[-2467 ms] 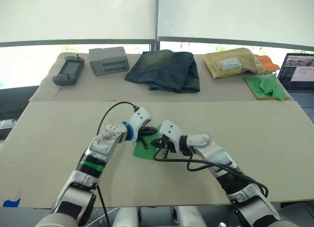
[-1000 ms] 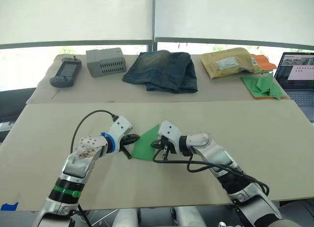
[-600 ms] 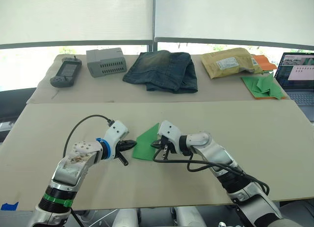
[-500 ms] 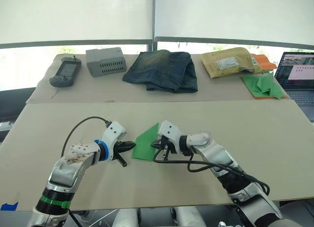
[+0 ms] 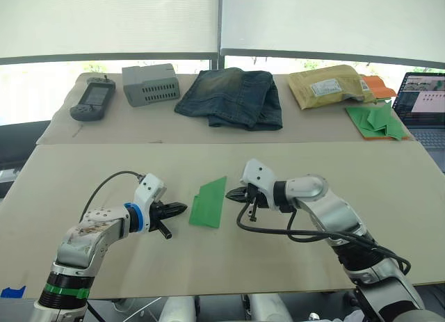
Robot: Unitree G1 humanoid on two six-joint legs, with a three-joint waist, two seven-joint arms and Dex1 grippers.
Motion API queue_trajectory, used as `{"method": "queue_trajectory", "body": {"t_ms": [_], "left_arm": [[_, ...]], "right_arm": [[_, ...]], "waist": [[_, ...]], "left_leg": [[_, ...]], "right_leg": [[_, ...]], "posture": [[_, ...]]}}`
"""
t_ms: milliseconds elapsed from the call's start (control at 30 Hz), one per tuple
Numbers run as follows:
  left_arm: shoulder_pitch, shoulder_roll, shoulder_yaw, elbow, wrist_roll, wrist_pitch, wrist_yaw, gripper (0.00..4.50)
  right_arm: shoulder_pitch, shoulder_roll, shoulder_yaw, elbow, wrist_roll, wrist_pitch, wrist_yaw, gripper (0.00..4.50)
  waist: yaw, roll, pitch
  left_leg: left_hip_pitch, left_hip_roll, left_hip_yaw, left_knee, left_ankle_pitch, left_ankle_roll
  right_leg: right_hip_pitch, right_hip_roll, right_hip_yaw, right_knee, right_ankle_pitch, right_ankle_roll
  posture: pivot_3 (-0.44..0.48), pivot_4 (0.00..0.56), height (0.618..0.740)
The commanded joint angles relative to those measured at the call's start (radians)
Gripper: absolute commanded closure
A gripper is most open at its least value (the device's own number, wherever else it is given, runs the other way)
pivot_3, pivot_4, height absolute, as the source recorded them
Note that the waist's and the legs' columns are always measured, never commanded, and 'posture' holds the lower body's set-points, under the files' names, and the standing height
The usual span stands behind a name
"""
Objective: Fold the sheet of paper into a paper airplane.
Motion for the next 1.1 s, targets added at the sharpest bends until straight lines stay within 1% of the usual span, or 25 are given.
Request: {"method": "queue_trajectory", "body": {"t_ms": [33,100,133,233,300,367,400,433,500,567,600,667,800,867,933,1000,1100], "left_arm": [[-0.036,0.020,0.018,0.035,0.003,-0.073,-0.019,4.48],[-0.057,0.024,0.018,0.057,0.002,-0.096,-0.032,4.48],[-0.092,0.007,0.037,0.076,-0.020,-0.068,-0.015,4.48],[-0.174,-0.031,0.078,0.109,-0.099,0.025,0.005,3.71],[-0.247,-0.049,0.073,0.127,-0.145,0.132,0.019,3.01],[-0.311,-0.061,0.056,0.151,-0.156,0.232,0.057,2.34],[-0.348,-0.062,0.031,0.165,-0.141,0.276,0.082,1.82],[-0.387,-0.059,0.011,0.182,-0.133,0.348,0.108,1.70],[-0.474,-0.059,-0.003,0.246,-0.147,0.510,0.135,1.70],[-0.570,-0.075,0.031,0.345,-0.208,0.651,0.100,1.70],[-0.617,-0.084,0.049,0.403,-0.224,0.703,0.089,1.70],[-0.698,-0.089,0.047,0.489,-0.232,0.758,0.078,1.70],[-0.813,-0.099,0.037,0.641,-0.257,0.791,0.049,1.70],[-0.845,-0.096,0.018,0.684,-0.257,0.789,0.039,1.70],[-0.858,-0.093,-0.007,0.704,-0.245,0.787,0.031,1.70],[-0.854,-0.082,-0.068,0.693,-0.236,0.778,0.014,1.70],[-0.863,-0.094,-0.093,0.707,-0.231,0.784,0.016,1.70]], "right_arm": [[0.026,-0.017,-0.071,-0.106,0.032,0.043,-0.036,4.50],[0.047,-0.018,-0.091,-0.134,0.043,0.059,-0.050,4.50],[0.063,-0.030,-0.094,-0.147,0.037,0.062,-0.055,4.50],[0.092,-0.057,-0.091,-0.163,0.024,0.063,-0.072,4.50],[0.109,-0.070,-0.085,-0.169,0.014,0.065,-0.086,4.50],[0.118,-0.075,-0.083,-0.173,0.009,0.067,-0.102,4.50],[0.123,-0.077,-0.082,-0.176,0.006,0.068,-0.112,4.50],[0.128,-0.080,-0.081,-0.179,0.000,0.067,-0.121,4.50],[0.140,-0.084,-0.084,-0.185,-0.010,0.064,-0.138,4.50],[0.150,-0.084,-0.089,-0.188,-0.020,0.052,-0.159,4.50],[0.154,-0.084,-0.092,-0.189,-0.024,0.051,-0.169,4.50],[0.162,-0.087,-0.096,-0.190,-0.034,0.044,-0.187,4.50],[0.168,-0.085,-0.104,-0.190,-0.048,0.044,-0.216,4.50],[0.170,-0.083,-0.108,-0.194,-0.050,0.049,-0.227,4.50],[0.175,-0.085,-0.113,-0.197,-0.053,0.055,-0.237,4.50],[0.180,-0.086,-0.114,-0.197,-0.059,0.057,-0.249,4.50],[0.182,-0.081,-0.115,-0.197,-0.059,0.058,-0.263,4.50]], "waist": [[0.003,0.000,0.000],[0.005,-0.001,0.001],[0.004,-0.001,0.001],[0.010,-0.004,0.003],[0.009,-0.005,0.004],[0.008,-0.005,0.004],[0.008,-0.005,0.004],[0.005,-0.005,0.005],[0.005,-0.007,0.006],[0.000,-0.007,0.006],[0.000,-0.007,0.006],[0.000,-0.007,0.006],[-0.002,-0.007,0.006],[-0.002,-0.007,0.006],[-0.001,-0.007,0.006],[0.000,-0.007,0.006],[0.001,-0.007,0.006]], "left_leg": [[-0.001,0.000,0.000,0.000,0.000,0.000],[-0.002,0.000,0.000,0.000,0.000,0.000],[-0.003,0.000,0.000,0.000,0.000,0.000],[-0.004,0.000,0.000,0.001,0.000,0.000],[-0.005,-0.001,0.000,0.001,0.000,0.000],[-0.006,-0.001,0.001,0.001,0.000,0.000],[-0.006,-0.001,0.001,0.001,0.000,0.000],[-0.006,-0.001,0.000,0.001,0.000,0.000],[-0.006,-0.003,0.000,0.001,0.000,0.000],[-0.006,-0.003,0.000,0.001,0.000,0.000],[-0.006,-0.003,0.000,0.001,0.000,0.000],[-0.007,-0.003,0.000,0.001,0.000,0.000],[-0.009,-0.003,0.001,0.001,0.001,-0.001],[-0.010,-0.003,0.001,0.001,0.001,-0.001],[-0.011,-0.003,0.000,0.001,0.001,-0.001],[-0.012,-0.003,0.000,0.001,0.001,-0.001],[-0.013,-0.004,0.000,0.002,0.001,-0.001]], "right_leg": [[0.000,0.000,0.000,0.000,0.000,0.000],[-0.001,0.000,-0.001,0.000,0.000,0.000],[-0.002,0.000,-0.001,0.000,0.000,0.000],[-0.003,0.000,-0.001,0.000,0.000,0.000],[-0.003,0.000,-0.001,0.000,0.001,0.001],[-0.003,0.000,0.000,0.000,0.001,0.001],[-0.004,0.000,0.000,0.000,0.001,0.001],[-0.004,0.000,0.000,0.000,0.001,0.001],[-0.004,0.001,-0.001,0.000,0.001,0.001],[-0.005,0.002,-0.001,0.001,0.001,0.001],[-0.006,0.002,0.000,0.002,0.001,0.001],[-0.007,0.002,-0.001,0.002,0.001,0.001],[-0.010,0.002,0.000,0.004,0.001,0.001],[-0.011,0.002,0.000,0.004,0.002,0.000],[-0.012,0.002,0.000,0.004,0.004,-0.004],[-0.012,0.002,0.000,0.004,0.004,-0.005],[-0.013,0.001,0.000,0.004,0.004,-0.005]], "posture": [[0.000,0.150,0.728],[0.000,0.150,0.728],[0.000,0.150,0.728],[0.000,0.150,0.728],[0.000,0.150,0.728],[0.000,0.150,0.728],[0.000,0.150,0.728],[0.000,0.150,0.728],[0.000,0.150,0.728],[0.000,0.150,0.728],[0.000,0.150,0.728],[0.000,0.150,0.728],[0.000,0.150,0.728],[0.000,0.150,0.728],[0.000,0.150,0.728],[0.000,0.150,0.728],[0.000,0.150,0.728]]}}
